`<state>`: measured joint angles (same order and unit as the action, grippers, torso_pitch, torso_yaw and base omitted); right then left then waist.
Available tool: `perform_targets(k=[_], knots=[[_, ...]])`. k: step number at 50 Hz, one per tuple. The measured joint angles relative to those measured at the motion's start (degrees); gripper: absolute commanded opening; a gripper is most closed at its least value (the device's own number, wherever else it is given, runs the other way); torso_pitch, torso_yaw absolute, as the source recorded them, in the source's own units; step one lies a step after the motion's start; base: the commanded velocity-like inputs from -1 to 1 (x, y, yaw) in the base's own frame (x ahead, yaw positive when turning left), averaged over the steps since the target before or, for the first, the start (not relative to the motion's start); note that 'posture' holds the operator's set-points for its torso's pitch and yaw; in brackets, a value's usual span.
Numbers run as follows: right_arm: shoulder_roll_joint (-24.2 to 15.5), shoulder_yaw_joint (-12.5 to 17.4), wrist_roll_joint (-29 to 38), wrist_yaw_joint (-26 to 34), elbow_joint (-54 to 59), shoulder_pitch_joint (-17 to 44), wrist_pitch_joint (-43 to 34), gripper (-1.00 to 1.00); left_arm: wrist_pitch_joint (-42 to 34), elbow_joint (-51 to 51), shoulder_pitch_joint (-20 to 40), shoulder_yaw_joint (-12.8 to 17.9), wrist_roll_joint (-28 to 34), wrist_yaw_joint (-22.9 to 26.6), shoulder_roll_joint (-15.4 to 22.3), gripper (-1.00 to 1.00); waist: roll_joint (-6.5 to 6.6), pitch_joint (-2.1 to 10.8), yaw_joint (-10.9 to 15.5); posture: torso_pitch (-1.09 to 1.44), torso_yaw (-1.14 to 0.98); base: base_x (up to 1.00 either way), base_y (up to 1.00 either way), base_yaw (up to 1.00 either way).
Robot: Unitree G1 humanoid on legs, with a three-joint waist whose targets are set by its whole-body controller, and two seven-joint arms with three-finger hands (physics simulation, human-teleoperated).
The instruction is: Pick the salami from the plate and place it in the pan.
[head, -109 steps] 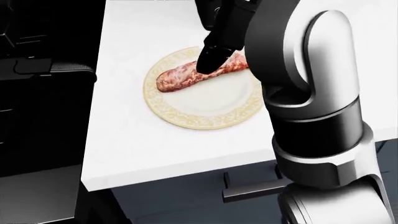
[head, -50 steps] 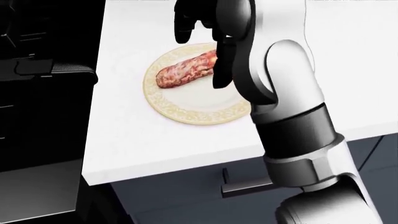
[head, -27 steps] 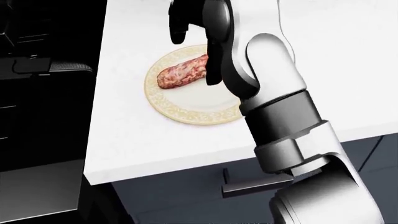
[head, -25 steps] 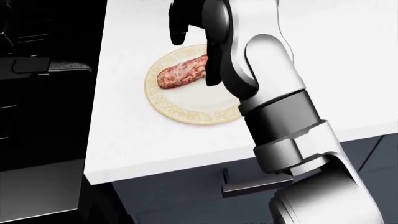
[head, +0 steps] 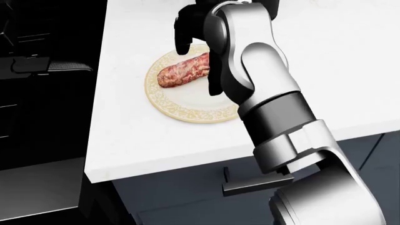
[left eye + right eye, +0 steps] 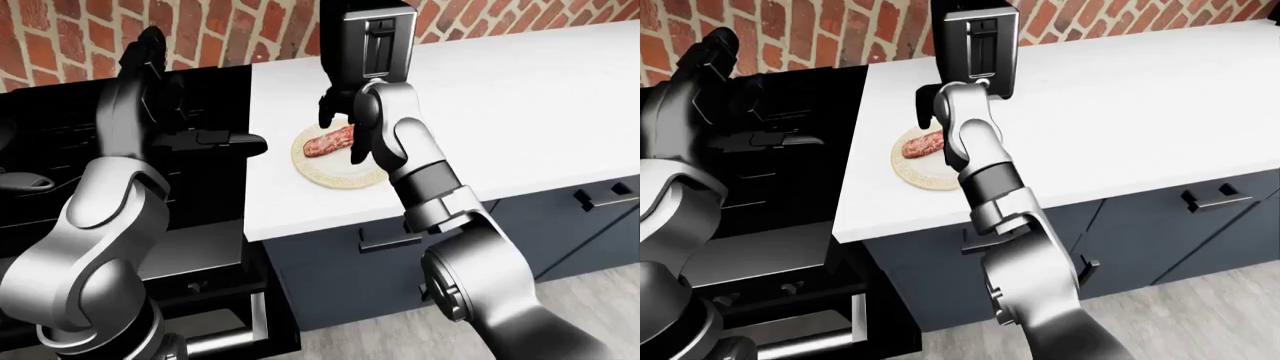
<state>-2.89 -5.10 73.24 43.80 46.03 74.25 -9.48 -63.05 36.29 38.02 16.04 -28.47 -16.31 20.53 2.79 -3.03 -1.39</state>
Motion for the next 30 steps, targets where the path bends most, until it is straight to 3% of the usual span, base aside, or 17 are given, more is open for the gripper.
perform_targets(k=[30], knots=[[1.24, -1.01, 0.47, -5.88, 8.33, 2.57, 1.4, 0.26, -0.4, 0.17, 0.37, 0.24, -1.08, -0.7, 0.28, 1.0, 0.1, 0.05, 0.07, 0.0, 0.0, 0.0, 0.0, 0.0]])
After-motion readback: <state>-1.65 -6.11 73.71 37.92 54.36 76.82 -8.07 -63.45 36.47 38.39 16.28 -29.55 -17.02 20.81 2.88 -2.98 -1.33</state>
